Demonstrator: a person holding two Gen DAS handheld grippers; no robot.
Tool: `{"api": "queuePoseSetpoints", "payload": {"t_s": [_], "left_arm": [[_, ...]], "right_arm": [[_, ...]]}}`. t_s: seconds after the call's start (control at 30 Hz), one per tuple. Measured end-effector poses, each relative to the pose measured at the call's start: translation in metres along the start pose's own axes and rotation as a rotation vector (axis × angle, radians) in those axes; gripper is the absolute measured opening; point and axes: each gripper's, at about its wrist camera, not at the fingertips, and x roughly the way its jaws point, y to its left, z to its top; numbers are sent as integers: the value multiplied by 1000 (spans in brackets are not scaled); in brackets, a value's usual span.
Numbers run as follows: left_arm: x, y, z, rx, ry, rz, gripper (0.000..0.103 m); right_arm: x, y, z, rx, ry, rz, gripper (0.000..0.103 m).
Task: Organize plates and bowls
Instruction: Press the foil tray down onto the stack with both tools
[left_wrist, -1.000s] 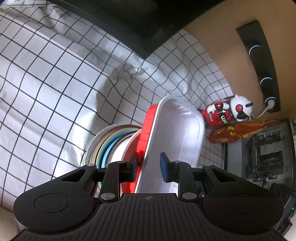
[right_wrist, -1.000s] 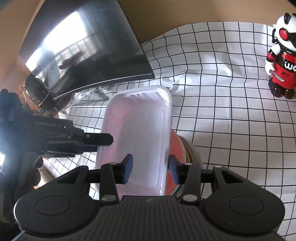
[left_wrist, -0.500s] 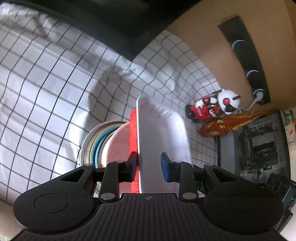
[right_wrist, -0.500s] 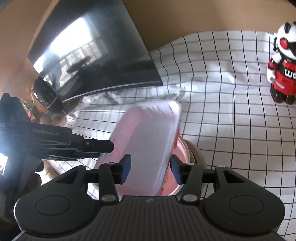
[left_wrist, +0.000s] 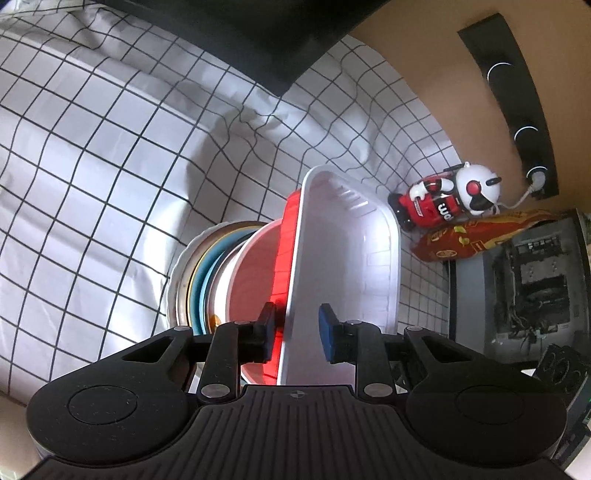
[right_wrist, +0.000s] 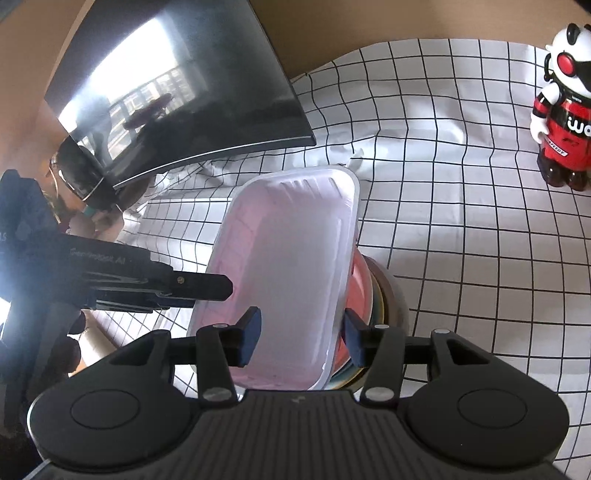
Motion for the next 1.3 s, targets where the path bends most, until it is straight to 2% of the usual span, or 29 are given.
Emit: {"api": "queuePoseSetpoints", "payload": {"t_s": [0.2, 0.47, 0.93, 1.3], "left_arm": [[-2, 5, 0, -1, 2, 10, 28], [-9, -1, -3, 41, -5, -4, 28], [-14, 5, 1, -2, -6, -6, 28], [-20, 5, -2, 1, -9, -6, 28]], "right_arm": [[-4, 7, 0, -20, -1, 24, 48], [0, 0, 1, -6, 10, 7, 48], [-1, 5, 1, -9, 6, 22, 48], [-3, 4, -1, -4, 4, 26, 48]]}}
